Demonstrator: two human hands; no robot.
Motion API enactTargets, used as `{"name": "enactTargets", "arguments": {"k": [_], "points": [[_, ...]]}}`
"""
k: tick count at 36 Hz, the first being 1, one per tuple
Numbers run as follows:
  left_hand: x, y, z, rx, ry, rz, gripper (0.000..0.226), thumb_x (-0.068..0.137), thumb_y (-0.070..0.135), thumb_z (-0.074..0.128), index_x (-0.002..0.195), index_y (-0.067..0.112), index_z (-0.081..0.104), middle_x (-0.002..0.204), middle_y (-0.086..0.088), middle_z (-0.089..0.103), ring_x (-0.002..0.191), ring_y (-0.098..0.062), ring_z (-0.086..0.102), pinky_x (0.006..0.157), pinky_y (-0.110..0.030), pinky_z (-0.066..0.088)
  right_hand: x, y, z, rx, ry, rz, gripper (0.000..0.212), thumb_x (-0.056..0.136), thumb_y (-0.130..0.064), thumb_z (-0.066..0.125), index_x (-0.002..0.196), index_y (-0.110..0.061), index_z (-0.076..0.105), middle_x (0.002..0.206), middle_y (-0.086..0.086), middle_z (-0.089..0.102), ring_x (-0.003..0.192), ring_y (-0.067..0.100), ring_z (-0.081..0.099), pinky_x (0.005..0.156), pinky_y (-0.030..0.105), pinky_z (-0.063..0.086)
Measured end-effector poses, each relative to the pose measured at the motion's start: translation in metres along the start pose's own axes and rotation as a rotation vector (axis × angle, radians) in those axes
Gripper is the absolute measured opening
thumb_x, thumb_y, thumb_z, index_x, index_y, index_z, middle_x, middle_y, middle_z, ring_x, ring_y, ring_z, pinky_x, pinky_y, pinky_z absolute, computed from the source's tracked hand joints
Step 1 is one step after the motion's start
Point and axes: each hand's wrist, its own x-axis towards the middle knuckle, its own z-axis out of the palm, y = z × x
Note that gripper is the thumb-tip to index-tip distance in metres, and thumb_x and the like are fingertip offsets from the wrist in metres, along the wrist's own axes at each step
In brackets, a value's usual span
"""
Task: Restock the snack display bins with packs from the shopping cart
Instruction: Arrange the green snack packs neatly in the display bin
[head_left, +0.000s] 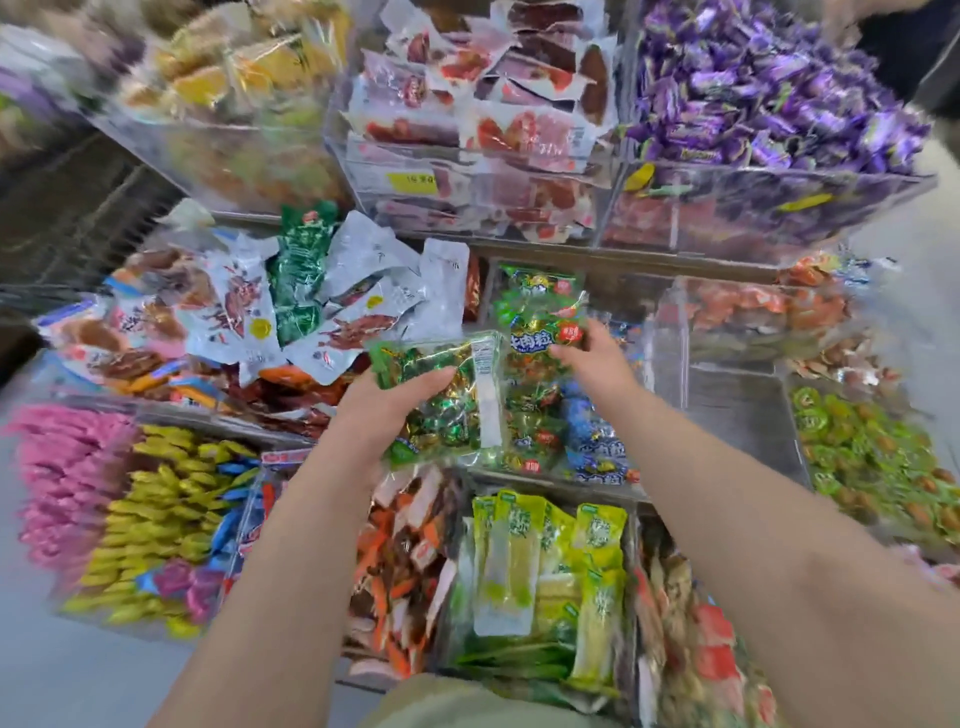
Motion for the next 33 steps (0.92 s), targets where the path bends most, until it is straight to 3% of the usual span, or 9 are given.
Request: {"name": "enactTargets", "arguments": {"k": [7, 10, 14, 17, 20, 26, 28, 31, 33], "points": [[0.027, 0.021, -0.011, -0.13, -0.124, -0.005, 0.094, 0.035, 0.056, 0.089, 0.119, 0.028, 0.057, 0.11, 0.003, 0.071, 0.107, -0.023, 0.066, 0.092, -0.049, 0.052, 0.007, 0.034, 0.029, -0.222, 0.146, 0.011, 0.036, 0.084, -0.002, 0.06, 0.113, -0.009, 0.042, 0.116, 0.012, 0.045, 0.106, 0.032, 0.05, 0.083, 0.026, 0.046], [0.035, 0.023, -0.012, -0.133, -0.131, 0.009, 0.114, 0.032, 0.059, 0.09, 0.132, 0.024, 0.049, 0.125, 0.004, 0.063, 0.12, -0.022, 0.056, 0.102, -0.051, 0.044, 0.01, 0.045, 0.037, -0.233, 0.177, 0.053, 0.067, 0.078, -0.013, 0.074, 0.132, -0.006, 0.034, 0.132, 0.011, 0.04, 0.123, 0.028, 0.043, 0.104, 0.034, 0.037], [0.042, 0.022, -0.013, -0.185, -0.166, -0.013, 0.127, 0.025, 0.059, 0.092, 0.138, 0.023, 0.045, 0.133, -0.002, 0.059, 0.123, -0.025, 0.055, 0.102, -0.052, 0.044, 0.015, 0.034, 0.044, -0.031, 0.3, 0.072, 0.123, 0.058, -0.034, 0.089, 0.148, -0.026, 0.005, 0.153, 0.005, 0.017, 0.137, 0.02, 0.026, 0.109, 0.028, 0.02], [0.048, 0.019, -0.014, -0.213, -0.179, -0.038, 0.093, 0.041, 0.047, 0.092, 0.123, 0.024, 0.057, 0.125, -0.003, 0.065, 0.11, -0.021, 0.064, 0.091, -0.047, 0.054, 0.025, 0.028, 0.045, 0.005, 0.259, 0.094, 0.132, 0.058, -0.026, 0.09, 0.148, -0.034, -0.007, 0.157, 0.0, 0.008, 0.141, 0.019, 0.02, 0.113, 0.034, 0.018], [0.052, 0.017, -0.011, -0.19, -0.193, -0.039, 0.07, 0.049, 0.043, 0.088, 0.112, 0.029, 0.061, 0.11, 0.004, 0.072, 0.107, -0.02, 0.066, 0.094, -0.047, 0.051, 0.031, 0.029, 0.049, -0.086, 0.197, 0.112, 0.131, 0.063, -0.026, 0.087, 0.147, -0.03, -0.013, 0.156, 0.009, 0.014, 0.14, 0.025, 0.024, 0.112, 0.044, 0.025], [0.055, 0.015, -0.005, -0.205, -0.22, -0.034, 0.09, 0.046, 0.047, 0.087, 0.126, 0.023, 0.056, 0.121, 0.001, 0.067, 0.118, -0.024, 0.058, 0.102, -0.05, 0.045, 0.038, 0.025, 0.051, -0.114, 0.164, 0.135, 0.133, 0.063, -0.026, 0.087, 0.147, -0.028, -0.016, 0.156, 0.007, 0.018, 0.139, 0.025, 0.026, 0.113, 0.043, 0.026], [0.055, 0.015, -0.001, -0.223, -0.237, -0.047, 0.085, 0.049, 0.043, 0.085, 0.127, 0.023, 0.056, 0.116, 0.002, 0.069, 0.112, -0.02, 0.063, 0.091, -0.044, 0.054, 0.038, 0.024, 0.046, -0.109, 0.143, 0.152, 0.135, 0.061, -0.027, 0.088, 0.147, -0.028, -0.016, 0.156, 0.006, 0.016, 0.139, 0.025, 0.026, 0.112, 0.044, 0.026], [0.054, 0.015, 0.006, -0.224, -0.241, -0.042, 0.047, 0.065, 0.035, 0.08, 0.106, 0.029, 0.059, 0.084, 0.017, 0.074, 0.077, 0.003, 0.069, 0.055, -0.021, 0.057, 0.037, 0.02, 0.04, -0.029, 0.1, 0.22, 0.137, 0.06, -0.021, 0.089, 0.147, -0.032, -0.016, 0.157, 0.006, 0.011, 0.139, 0.026, 0.025, 0.112, 0.046, 0.027], [0.054, 0.015, 0.009, -0.236, -0.249, -0.071, 0.046, 0.06, 0.037, 0.081, 0.102, 0.029, 0.062, 0.094, 0.008, 0.076, 0.087, -0.009, 0.072, 0.065, -0.03, 0.059, 0.034, 0.017, 0.036, 0.021, 0.106, 0.245, 0.138, 0.059, -0.017, 0.089, 0.147, -0.032, -0.016, 0.157, 0.005, 0.009, 0.14, 0.025, 0.023, 0.113, 0.045, 0.025]]}}
